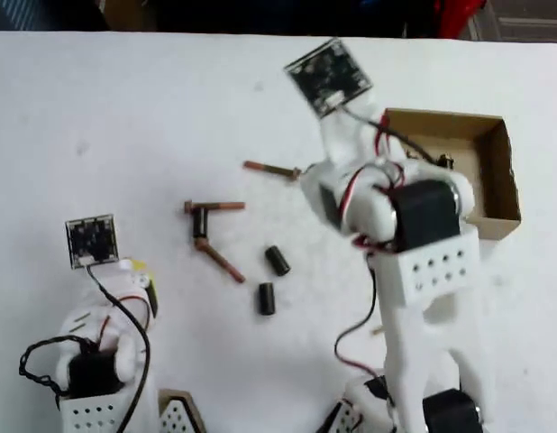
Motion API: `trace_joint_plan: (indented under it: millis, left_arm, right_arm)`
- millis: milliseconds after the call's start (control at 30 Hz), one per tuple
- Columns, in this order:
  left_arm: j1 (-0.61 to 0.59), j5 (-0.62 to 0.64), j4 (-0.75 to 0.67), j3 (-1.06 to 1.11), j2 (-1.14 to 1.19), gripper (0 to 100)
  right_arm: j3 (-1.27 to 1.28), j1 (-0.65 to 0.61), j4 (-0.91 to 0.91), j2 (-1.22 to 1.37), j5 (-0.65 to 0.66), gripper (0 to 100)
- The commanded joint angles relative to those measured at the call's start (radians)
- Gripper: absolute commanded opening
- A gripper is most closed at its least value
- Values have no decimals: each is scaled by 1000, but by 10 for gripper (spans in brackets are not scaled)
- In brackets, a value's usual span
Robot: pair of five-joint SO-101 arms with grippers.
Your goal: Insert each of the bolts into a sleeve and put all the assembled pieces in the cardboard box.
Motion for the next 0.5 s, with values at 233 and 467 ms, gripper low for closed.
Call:
trace_joint_plan:
  millis: [233, 467]
  left_arm:
    - [-10, -9, 0, -34, -16, 24]
    - [-10, -9, 18, -38, -16, 24]
  right_arm:
    - [95, -150, 5, -47, 3, 141]
    - [347, -160, -208, -47, 3, 141]
